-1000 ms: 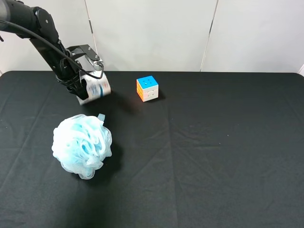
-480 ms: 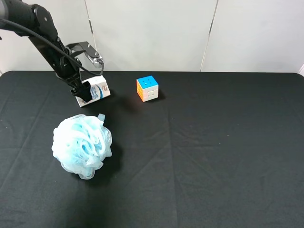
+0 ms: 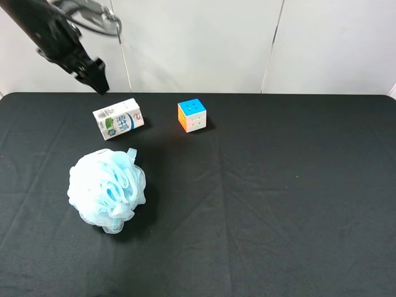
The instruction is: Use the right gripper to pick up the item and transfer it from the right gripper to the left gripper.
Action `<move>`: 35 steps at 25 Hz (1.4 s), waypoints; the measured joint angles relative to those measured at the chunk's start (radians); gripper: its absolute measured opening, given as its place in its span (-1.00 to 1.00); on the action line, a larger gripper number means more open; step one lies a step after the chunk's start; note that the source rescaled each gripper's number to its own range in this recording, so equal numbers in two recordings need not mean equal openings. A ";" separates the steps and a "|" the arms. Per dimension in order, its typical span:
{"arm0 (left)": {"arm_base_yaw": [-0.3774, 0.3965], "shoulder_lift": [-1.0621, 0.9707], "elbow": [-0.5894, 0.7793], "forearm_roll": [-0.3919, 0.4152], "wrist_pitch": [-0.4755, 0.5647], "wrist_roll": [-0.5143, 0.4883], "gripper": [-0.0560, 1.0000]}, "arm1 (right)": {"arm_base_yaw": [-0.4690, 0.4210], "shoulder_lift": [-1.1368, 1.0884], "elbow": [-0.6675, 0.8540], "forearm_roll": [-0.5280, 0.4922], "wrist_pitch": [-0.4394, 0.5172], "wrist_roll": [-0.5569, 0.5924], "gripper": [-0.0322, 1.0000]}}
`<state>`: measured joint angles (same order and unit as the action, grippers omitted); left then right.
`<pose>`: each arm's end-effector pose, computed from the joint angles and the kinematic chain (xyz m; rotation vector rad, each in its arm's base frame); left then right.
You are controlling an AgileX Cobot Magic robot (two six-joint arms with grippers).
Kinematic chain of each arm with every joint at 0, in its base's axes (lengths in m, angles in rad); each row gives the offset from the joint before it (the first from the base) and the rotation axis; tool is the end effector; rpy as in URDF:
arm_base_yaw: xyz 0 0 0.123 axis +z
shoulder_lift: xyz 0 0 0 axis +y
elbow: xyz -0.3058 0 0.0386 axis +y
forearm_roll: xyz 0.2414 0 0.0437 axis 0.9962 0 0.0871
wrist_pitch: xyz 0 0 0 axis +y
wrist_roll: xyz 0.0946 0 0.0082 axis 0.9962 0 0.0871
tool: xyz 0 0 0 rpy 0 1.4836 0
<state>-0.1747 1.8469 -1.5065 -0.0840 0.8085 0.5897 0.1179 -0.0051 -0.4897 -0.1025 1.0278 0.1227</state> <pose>0.4017 -0.0768 0.2846 0.9285 2.4587 0.0433 -0.0277 -0.0117 0.2725 0.0072 2.0126 0.0311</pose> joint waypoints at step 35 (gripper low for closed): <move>0.000 -1.484 0.726 0.038 0.359 -0.384 1.00 | 0.000 0.000 0.000 0.000 0.000 0.000 0.96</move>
<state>-0.1747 0.3625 -0.7809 -0.0461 1.1674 0.2058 0.1179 -0.0051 -0.4897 -0.1025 1.0278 0.1227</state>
